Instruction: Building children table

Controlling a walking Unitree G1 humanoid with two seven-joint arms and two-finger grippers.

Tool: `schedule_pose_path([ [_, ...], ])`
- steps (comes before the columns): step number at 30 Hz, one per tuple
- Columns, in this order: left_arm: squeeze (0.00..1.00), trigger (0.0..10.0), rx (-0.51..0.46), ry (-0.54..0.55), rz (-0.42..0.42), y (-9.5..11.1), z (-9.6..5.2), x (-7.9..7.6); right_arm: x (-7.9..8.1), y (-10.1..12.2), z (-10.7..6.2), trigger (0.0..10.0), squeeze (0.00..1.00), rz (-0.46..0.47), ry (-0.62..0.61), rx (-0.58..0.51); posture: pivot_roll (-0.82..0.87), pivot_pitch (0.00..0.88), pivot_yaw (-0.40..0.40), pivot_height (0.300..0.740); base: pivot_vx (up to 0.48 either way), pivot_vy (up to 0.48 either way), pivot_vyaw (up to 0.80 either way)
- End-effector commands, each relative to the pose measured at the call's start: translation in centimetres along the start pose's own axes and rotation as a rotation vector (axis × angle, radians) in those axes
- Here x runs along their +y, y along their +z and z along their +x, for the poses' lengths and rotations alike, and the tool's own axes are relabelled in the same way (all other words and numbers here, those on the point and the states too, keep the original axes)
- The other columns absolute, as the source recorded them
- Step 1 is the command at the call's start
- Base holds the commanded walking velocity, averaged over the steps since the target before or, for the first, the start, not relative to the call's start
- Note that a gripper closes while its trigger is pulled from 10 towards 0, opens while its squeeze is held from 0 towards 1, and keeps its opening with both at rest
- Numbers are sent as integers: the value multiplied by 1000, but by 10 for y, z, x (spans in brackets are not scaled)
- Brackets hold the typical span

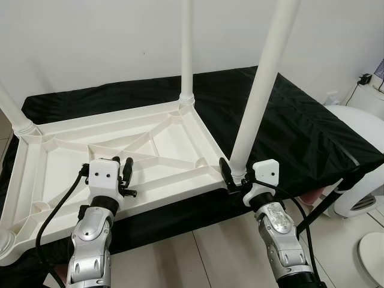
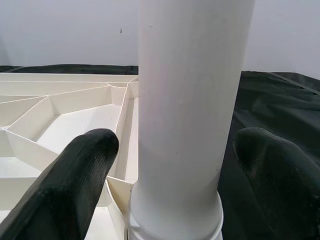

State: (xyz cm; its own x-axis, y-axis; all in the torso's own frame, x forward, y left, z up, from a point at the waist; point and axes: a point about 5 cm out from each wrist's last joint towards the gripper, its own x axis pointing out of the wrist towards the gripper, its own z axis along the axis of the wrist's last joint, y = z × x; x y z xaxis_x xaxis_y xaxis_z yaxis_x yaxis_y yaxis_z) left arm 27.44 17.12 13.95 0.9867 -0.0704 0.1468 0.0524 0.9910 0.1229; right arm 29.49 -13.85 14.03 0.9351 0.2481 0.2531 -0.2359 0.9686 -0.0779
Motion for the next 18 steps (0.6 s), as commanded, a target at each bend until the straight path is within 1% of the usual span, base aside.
schedule_pose_path([
  [1, 0, 10000, 2, 157, -46, -2, -4, -7, 1, -2, -2, 10000, 0, 9, 2, 6, -45, 32, 24, 740, 0, 0, 0],
  [3, 0, 10000, 2, 156, -44, -2, -5, -7, 1, -2, -2, 10000, 0, 8, 2, 7, -45, 32, 24, 740, 0, 0, 0],
  [6, 0, 10000, -17, 87, -92, -1, -4, -15, 2, -3, -3, 10000, 0, 20, 6, 15, -49, 27, 15, 740, 0, 0, 0],
  [8, 0, 10000, -30, 67, -92, 0, -3, -16, 2, -4, -4, 10000, 0, 24, 11, 21, -51, 23, 11, 740, 0, 0, 0],
  [14, 0, 10000, -38, 59, -94, 2, -1, -18, 1, -4, -5, 10000, 0, 16, 11, 26, -51, 21, 11, 740, 0, 0, 0],
  [15, 0, 10000, -49, 39, -111, 3, -1, -20, 0, -5, -5, 10000, 0, 10, 7, 26, -50, 14, 11, 740, 0, 0, 0],
  [18, 0, 10000, -60, 13, -125, 4, -2, -22, 1, -5, -4, 10000, 0, 10, 3, 24, -44, 11, 9, 740, 0, 0, 0],
])
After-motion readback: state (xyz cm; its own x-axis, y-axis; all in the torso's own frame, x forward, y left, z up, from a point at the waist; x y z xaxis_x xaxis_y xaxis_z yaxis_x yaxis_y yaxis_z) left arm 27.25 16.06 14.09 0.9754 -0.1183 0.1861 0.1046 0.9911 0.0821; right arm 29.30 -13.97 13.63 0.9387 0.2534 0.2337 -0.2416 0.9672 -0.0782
